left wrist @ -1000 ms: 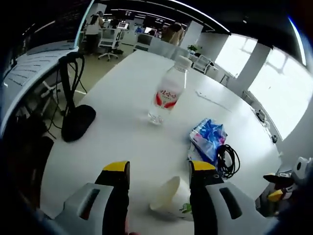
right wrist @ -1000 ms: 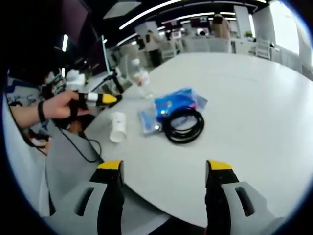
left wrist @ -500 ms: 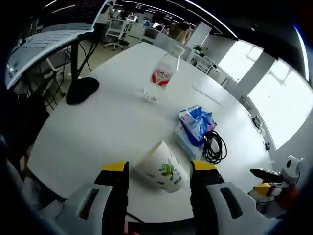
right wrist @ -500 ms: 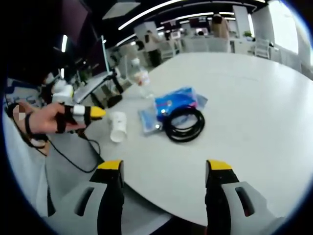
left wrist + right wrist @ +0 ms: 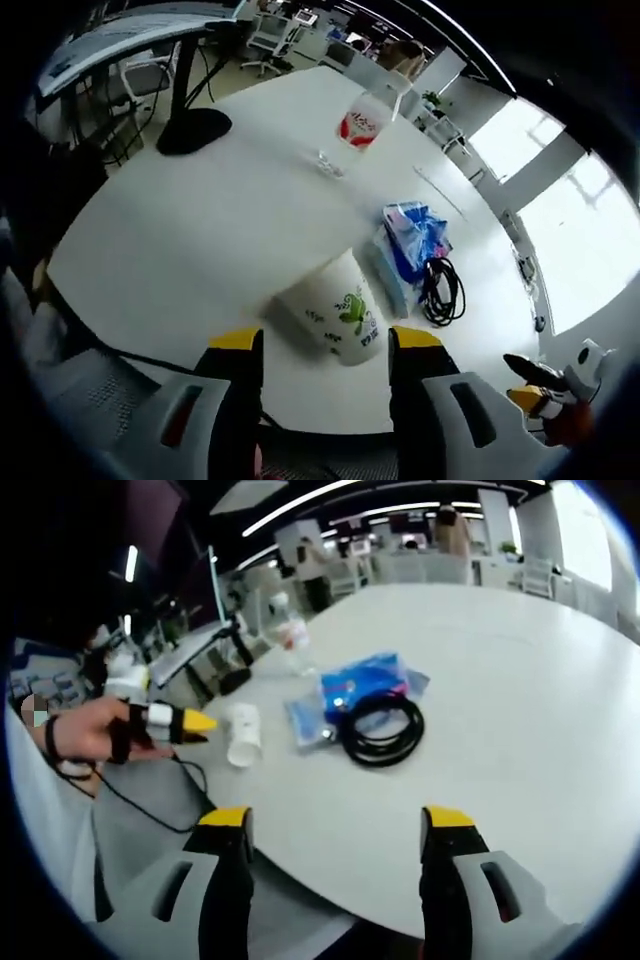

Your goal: Arrange the tabletop items into an orderly group along one side of the table until the central work area is clear of visible clutter.

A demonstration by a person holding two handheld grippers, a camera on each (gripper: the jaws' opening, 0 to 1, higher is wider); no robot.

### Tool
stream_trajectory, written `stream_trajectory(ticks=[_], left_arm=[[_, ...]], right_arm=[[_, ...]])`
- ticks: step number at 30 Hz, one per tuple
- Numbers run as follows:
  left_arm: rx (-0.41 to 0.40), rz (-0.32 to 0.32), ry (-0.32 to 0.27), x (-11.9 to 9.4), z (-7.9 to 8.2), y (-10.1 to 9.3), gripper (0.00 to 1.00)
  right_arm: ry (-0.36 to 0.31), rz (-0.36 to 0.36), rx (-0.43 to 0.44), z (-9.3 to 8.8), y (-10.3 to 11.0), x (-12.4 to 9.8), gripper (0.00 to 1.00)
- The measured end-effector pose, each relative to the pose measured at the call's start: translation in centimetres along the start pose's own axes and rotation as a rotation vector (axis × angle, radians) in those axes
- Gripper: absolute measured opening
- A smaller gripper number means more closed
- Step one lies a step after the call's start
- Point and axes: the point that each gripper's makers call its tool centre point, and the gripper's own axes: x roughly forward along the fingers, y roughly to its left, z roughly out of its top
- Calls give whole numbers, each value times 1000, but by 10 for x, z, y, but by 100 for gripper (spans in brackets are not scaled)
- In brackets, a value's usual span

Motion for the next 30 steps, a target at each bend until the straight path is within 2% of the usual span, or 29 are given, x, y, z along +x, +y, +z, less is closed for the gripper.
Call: stream_trajectory(ticks=[1, 5, 13, 24, 30], left_arm=[[-21, -4, -4, 1, 1, -1, 48], [-13, -1, 3, 6, 2, -3, 49], [-55, -23, 10, 15, 0, -11, 50], [-105, -38, 26, 24, -9, -13, 54], [-114, -33, 41, 26, -11, -10, 55]], right_arm=[[-3, -3, -2, 2, 0, -1, 66], [-3, -13, -3, 2, -3, -2, 67], [-4, -24, -1, 0, -5, -4, 67], [7, -12, -19, 0, -4, -1, 68], [-20, -18, -15, 7, -6, -5, 68]])
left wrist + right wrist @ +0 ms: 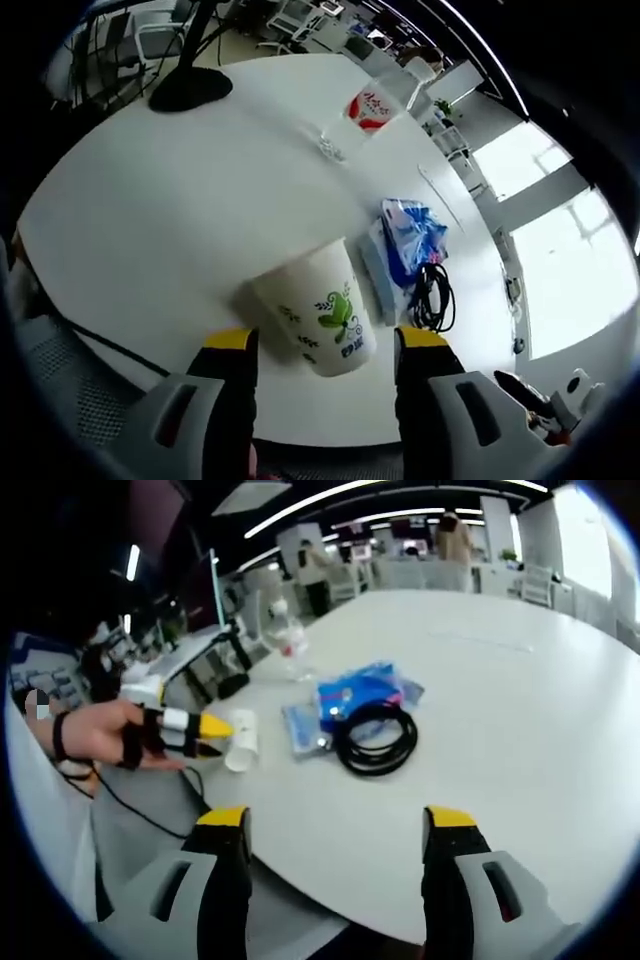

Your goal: Arrange the tabletop items into an orderly group along one side of the table until the central work area is clear of visible clutter.

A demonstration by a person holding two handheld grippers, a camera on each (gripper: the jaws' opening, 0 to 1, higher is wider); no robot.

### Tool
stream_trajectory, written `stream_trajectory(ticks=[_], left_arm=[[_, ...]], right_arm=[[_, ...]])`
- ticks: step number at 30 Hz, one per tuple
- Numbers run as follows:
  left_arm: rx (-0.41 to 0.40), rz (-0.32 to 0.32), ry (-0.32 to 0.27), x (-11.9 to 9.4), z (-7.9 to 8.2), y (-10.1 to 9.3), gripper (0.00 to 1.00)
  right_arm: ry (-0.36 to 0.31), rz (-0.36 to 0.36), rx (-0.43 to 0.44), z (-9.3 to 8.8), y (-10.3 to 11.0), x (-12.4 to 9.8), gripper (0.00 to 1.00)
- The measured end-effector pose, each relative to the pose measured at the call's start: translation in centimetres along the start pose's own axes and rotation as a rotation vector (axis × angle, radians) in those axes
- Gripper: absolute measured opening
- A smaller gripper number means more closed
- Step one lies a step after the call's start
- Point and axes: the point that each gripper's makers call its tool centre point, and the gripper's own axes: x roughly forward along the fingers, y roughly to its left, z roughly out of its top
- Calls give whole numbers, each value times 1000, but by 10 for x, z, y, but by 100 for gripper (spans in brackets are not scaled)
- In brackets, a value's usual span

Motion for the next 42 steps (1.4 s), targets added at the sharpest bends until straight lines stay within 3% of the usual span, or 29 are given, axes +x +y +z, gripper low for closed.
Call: stream_trajectory(ticks=[18, 23, 27, 37, 42], left_arm=[[-62, 24, 30, 18, -1, 4, 58], [-50, 37, 47, 26, 5, -1, 54], [-39, 83, 57, 30, 9, 6, 46], [-62, 9, 36, 30, 16, -5, 40], [-8, -23, 45, 26, 14, -9, 40]], right_arm=[[17, 17, -9, -3, 7, 5, 67], [26, 19, -6, -7, 8, 4, 67], [30, 21, -6, -8, 9, 5, 67], [25, 11, -1, -4, 5, 6, 66], [24, 13, 4, -3, 4, 8, 66]])
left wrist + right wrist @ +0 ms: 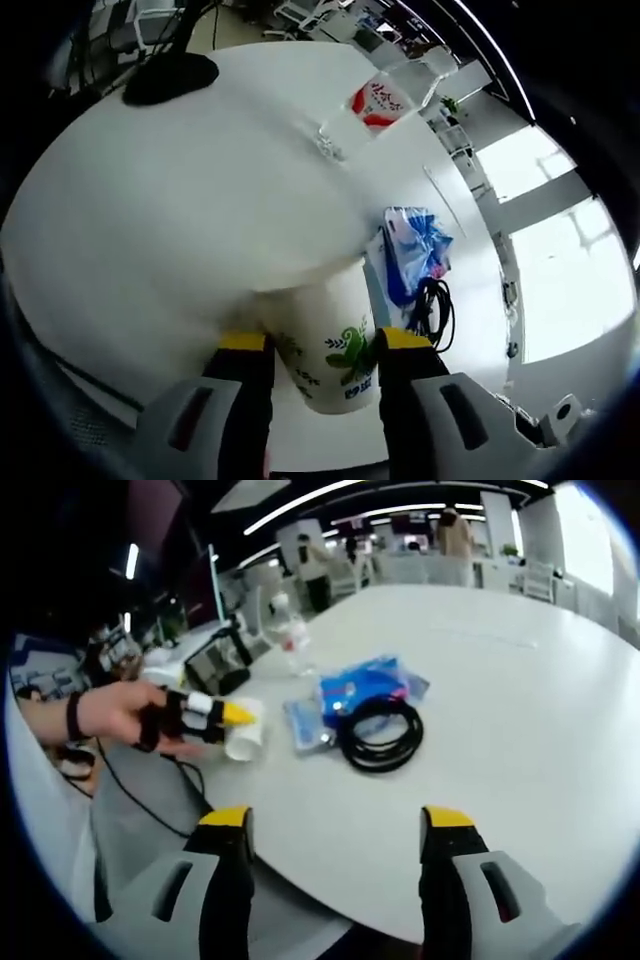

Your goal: Arrange the tabletop items into an orderly group along one side of the table until the central work area is clear of visible clutter.

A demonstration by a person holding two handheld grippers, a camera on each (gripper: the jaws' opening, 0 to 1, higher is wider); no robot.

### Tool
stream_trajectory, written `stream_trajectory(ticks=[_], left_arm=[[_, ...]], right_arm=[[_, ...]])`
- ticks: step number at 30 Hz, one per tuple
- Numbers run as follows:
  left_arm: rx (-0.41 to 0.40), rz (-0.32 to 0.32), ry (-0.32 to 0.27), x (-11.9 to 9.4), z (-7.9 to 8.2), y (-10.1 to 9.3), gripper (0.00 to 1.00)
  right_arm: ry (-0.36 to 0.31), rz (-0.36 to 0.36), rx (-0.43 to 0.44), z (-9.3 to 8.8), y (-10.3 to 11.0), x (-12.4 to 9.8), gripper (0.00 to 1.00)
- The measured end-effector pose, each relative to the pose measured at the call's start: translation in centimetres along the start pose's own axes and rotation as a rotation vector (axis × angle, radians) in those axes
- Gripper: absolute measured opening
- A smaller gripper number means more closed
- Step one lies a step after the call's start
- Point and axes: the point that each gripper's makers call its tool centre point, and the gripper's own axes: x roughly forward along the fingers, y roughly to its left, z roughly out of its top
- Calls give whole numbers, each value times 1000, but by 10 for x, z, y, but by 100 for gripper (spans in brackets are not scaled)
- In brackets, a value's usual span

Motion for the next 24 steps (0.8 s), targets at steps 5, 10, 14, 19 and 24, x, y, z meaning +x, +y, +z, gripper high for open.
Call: stream_trajectory(ticks=[5, 10, 14, 19, 24], left_arm=[[83, -32, 33, -9, -9, -2, 40], [169, -50, 57, -17, -16, 0, 40], [216, -50, 54, -25, -20, 2, 39], [325, -142, 38, -31, -23, -18, 39], [468, -169, 41, -37, -26, -33, 39]], right_arm=[[1, 11, -2, 2, 3, 3, 65], [2, 26, -7, 4, 6, 7, 64], [3, 35, -10, 5, 9, 8, 63], [2, 53, -15, 7, 12, 11, 62], [6, 76, -29, 9, 19, 14, 61]])
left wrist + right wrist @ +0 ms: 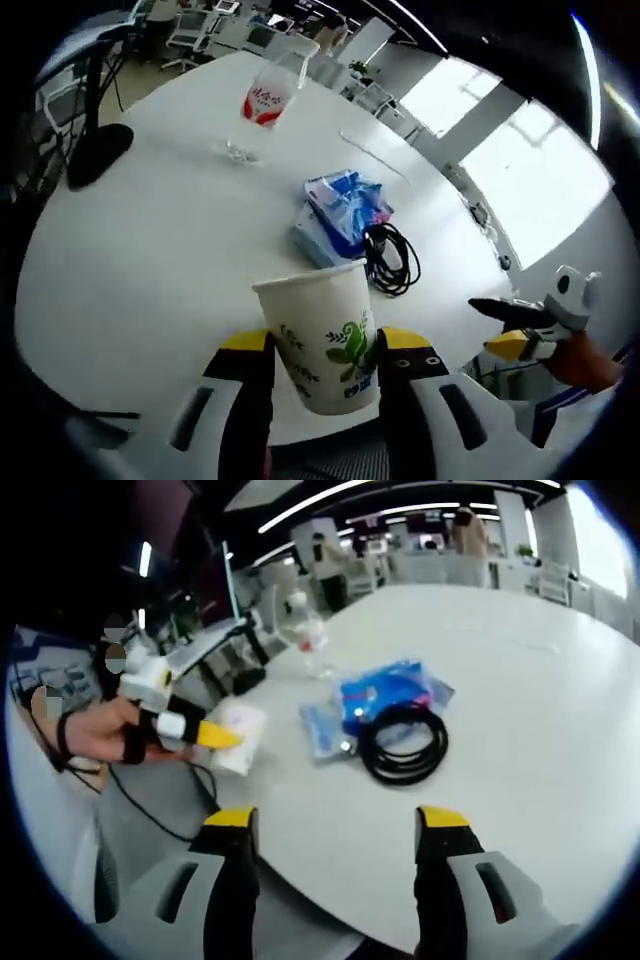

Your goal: Arrange the tabletop items into an orderly group along one side of the table until the central work area is clear of visible clutter.

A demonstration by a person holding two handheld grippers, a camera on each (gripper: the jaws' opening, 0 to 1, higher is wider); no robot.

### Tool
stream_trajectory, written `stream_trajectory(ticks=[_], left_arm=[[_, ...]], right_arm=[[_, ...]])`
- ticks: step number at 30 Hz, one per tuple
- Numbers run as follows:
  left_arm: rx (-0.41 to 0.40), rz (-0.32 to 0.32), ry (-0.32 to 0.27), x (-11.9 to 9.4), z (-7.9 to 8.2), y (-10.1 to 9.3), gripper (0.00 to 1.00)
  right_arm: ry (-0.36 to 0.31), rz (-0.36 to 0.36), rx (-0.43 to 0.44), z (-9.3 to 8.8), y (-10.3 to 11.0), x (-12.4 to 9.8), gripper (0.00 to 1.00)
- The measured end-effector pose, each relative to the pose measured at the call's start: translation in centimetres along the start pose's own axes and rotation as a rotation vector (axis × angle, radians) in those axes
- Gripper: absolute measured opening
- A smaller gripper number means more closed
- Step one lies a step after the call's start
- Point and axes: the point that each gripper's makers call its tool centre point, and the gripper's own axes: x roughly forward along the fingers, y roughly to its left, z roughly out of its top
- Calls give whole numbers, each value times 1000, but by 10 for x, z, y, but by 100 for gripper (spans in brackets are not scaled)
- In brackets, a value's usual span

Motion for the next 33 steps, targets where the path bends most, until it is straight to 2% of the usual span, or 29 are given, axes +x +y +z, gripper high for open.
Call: stream_trajectory(ticks=[5, 13, 19, 27, 29, 33], left_arm=[[76, -24, 13, 3, 2, -12, 39], [192, -49, 44, 7, -2, -24, 39], [250, -69, 71, 11, -8, -29, 39], [312, -95, 76, 12, -6, -41, 39], [361, -96, 79, 12, -6, -44, 39], [414, -106, 90, 10, -11, -49, 39]], right_arm=[[-4, 39, 17, 2, 9, 7, 60], [18, 80, -34, 6, 23, 15, 58], [16, 100, -67, 17, 26, 19, 57], [5, 133, -115, 35, 36, 24, 55], [-2, 139, -123, 40, 39, 24, 53], [-41, 179, -95, 51, 47, 25, 48]])
